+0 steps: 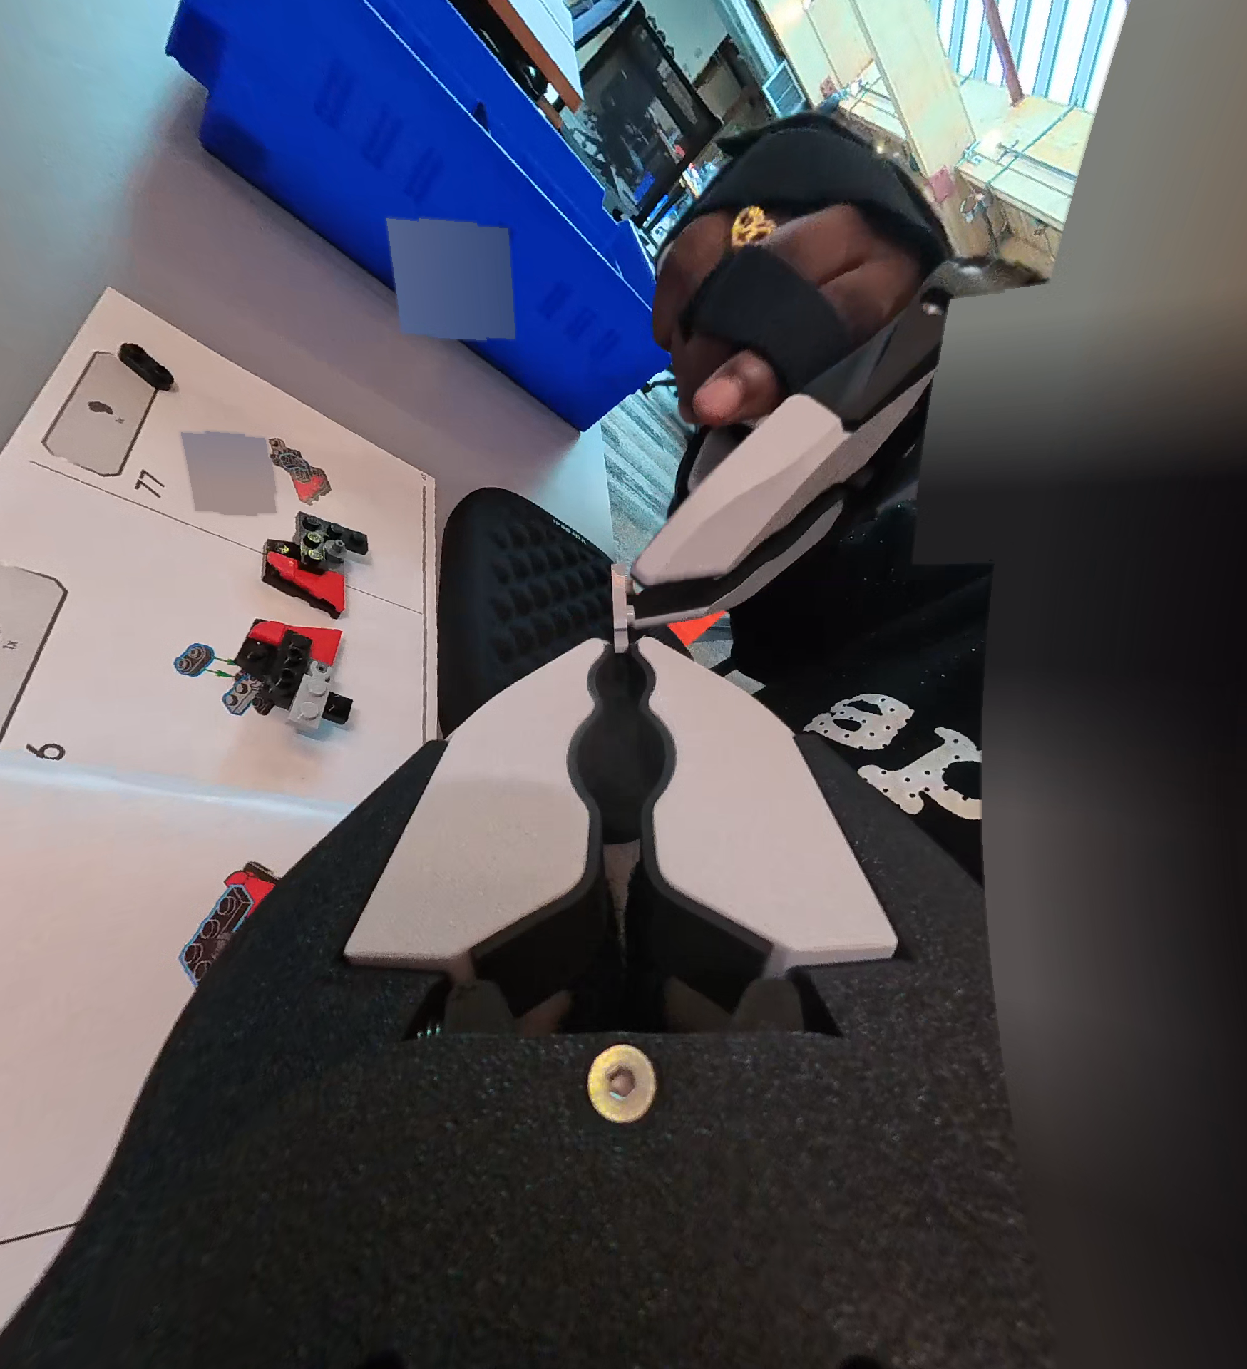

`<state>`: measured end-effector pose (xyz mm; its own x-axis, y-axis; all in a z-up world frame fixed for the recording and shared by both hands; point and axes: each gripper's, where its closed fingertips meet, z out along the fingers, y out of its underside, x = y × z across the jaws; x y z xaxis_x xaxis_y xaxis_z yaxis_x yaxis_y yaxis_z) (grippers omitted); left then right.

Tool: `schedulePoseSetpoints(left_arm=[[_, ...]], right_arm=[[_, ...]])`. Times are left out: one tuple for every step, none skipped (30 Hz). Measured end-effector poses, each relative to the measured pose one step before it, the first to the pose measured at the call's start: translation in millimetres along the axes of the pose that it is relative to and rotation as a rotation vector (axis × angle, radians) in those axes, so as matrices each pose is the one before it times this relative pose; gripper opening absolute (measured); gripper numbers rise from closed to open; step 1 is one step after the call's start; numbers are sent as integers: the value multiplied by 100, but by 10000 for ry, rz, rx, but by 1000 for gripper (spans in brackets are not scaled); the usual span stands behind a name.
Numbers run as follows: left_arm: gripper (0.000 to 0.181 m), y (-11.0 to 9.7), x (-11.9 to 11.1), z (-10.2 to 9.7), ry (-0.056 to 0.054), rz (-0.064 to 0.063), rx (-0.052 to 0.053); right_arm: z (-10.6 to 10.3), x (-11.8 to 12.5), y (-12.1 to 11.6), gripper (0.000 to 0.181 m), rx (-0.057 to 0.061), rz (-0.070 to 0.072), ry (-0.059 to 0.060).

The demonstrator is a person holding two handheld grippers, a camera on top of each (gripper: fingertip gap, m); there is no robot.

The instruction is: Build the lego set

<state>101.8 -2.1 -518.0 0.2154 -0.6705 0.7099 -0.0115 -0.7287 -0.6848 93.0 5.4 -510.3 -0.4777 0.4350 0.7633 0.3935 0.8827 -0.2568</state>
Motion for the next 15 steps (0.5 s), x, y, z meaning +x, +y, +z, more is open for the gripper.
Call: schedulePoseSetpoints(left_arm=[[2, -20, 0, 2, 5, 3, -12], [2, -26, 9, 10, 11, 14, -13], [2, 1, -4, 21, -13, 18, -34], [2, 24, -47, 24, -36, 35, -30], [2, -38, -20, 23, -3, -3, 12], [2, -34, -1, 19, 19, -20, 15], [2, -20, -17, 31, 18, -23, -3], [2, 21, -44, 43, -7, -4, -23], [2, 45, -43, 53, -8, 12, -48], [2, 74, 26, 87, 28, 5, -66], [2, 58, 53, 91, 49, -8, -49], [2, 54, 25, 90, 19, -5, -46], [2, 35, -49, 63, -15, -1, -47], [2, 1, -12, 48, 1, 7, -20], [2, -45, -24, 10, 2, -10, 6]], right_arm=[[83, 31, -15, 12, -52, -116, 100], [63, 55, 22, 10, -51, -80, 89], [50, -5, 43, 9, -48, -36, 31], [10, -30, 43, 8, -29, -7, -7], [6, 14, 53, 8, -12, 20, 15], [-15, 3, 51, 8, 7, 5, 23], [-19, 9, 45, 8, 5, -15, 19], [9, -33, 85, 9, -36, -4, -7], [17, -51, 140, 10, -78, -15, -29], [44, -34, 199, 12, -108, -45, -16], [52, -156, 167, 13, -88, -73, -81], [48, -186, 78, 12, -40, -65, -101], [3, -11, -23, 10, 13, -36, 17], [-20, -10, 52, 10, -1, -22, 2], [-22, -8, 50, 10, 8, 39, -10]])
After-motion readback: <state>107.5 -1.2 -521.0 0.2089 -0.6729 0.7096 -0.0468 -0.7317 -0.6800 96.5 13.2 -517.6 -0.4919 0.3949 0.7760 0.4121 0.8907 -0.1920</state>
